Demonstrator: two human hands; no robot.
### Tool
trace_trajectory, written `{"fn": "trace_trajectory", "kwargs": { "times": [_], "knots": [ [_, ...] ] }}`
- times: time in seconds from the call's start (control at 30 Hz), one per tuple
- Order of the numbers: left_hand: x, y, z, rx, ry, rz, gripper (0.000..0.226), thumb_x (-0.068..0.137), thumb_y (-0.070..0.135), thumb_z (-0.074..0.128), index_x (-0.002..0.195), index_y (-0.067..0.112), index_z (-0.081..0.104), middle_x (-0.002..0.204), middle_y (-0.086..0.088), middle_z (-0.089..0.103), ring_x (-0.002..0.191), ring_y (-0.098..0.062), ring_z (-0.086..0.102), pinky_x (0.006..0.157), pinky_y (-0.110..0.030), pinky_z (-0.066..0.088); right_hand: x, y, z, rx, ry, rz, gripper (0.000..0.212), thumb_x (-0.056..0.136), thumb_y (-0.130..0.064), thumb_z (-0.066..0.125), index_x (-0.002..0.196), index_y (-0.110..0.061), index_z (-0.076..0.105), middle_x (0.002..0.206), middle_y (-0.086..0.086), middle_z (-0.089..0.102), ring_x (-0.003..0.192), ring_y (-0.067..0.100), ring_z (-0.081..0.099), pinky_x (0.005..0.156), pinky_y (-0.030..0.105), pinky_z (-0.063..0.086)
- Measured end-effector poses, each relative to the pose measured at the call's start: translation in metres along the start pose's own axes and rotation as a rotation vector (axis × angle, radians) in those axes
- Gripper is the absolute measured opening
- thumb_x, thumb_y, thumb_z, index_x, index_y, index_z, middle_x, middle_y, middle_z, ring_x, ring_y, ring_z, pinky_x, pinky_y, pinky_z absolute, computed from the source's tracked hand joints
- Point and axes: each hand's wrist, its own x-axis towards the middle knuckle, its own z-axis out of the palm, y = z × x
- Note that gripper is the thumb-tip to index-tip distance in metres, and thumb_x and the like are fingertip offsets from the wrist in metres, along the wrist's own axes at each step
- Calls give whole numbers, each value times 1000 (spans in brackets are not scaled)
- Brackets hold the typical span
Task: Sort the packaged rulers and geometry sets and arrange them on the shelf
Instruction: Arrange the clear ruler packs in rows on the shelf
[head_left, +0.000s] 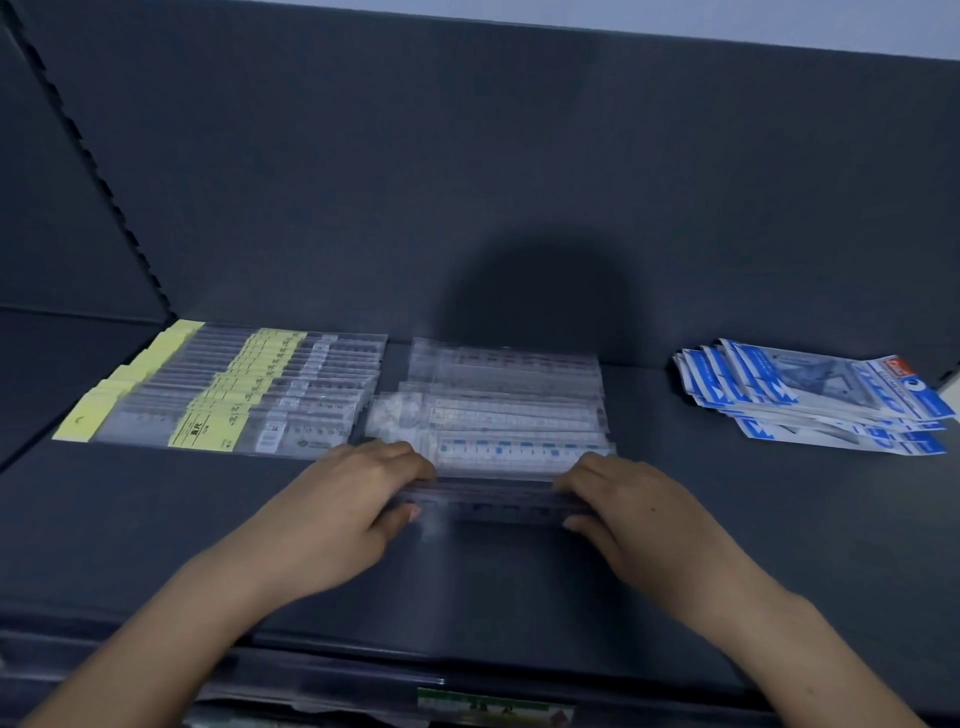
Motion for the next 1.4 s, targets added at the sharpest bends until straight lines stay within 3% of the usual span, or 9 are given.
{"fn": "trace_trajectory", "kwargs": {
  "times": [0.13,0.27,0.37,0.53,0.63,0.97,1.23,1.33,1.4],
  "knots": [
    [1,11,-4,-15,16,-29,29,97,27,44,125,34,39,105,15,53,101,-7,44,82,-3,25,4,6,-7,137,-111,109,23,91,-18,54,113,-20,57,107,-5,61,102,16,57,85,29,45],
    [19,4,-7,-84,-17,-87,23,96,24,46,116,34,42,81,13,47,89,-14,43,76,-24,26,18,18,-15,305,-185,170,24,93,-13,48,115,-24,44,106,-2,56,102,13,48,88,26,39],
    [34,-7,0,-28,-13,-91,22,97,25,41,118,26,50,96,12,51,99,-13,46,81,-25,22,29,24,-10,222,-184,141,24,96,-13,43,118,-22,47,111,-9,48,108,10,41,90,18,32],
    [35,-7,8,169,73,27,44,85,43,38,107,16,64,106,-2,60,96,-23,59,83,-31,37,25,25,7,-51,-27,31,44,90,-32,33,123,-14,56,124,-1,55,114,21,53,93,27,33],
    [36,-3,6,141,-41,76,52,82,54,41,112,18,62,108,3,62,96,-17,60,87,-32,46,21,26,9,-63,-124,-6,67,82,-53,32,131,-12,52,134,3,54,122,21,53,103,28,31],
    [56,1,6,452,-99,212,50,67,34,35,95,9,68,79,0,69,64,-19,66,54,-25,54,39,30,19,-253,-105,-99,56,71,-31,40,112,-3,66,111,14,69,100,23,68,80,33,55],
    [62,21,15,666,-332,106,35,92,14,43,126,6,42,118,-9,56,102,-27,59,68,-32,38,38,21,27,-420,97,-251,32,73,-7,45,88,0,73,85,16,73,71,22,72,63,25,56],
    [54,15,21,714,-304,158,51,54,12,81,102,0,66,91,-12,70,75,-22,69,52,-24,52,31,18,35,-413,162,-226,37,72,-4,40,89,2,73,89,20,72,75,25,72,64,29,59],
    [49,9,28,666,-168,181,43,44,10,76,86,3,74,80,-12,73,65,-21,70,50,-26,56,26,17,37,-395,167,-210,31,71,-4,50,90,3,73,91,21,72,78,27,72,65,31,59]
  ]
}}
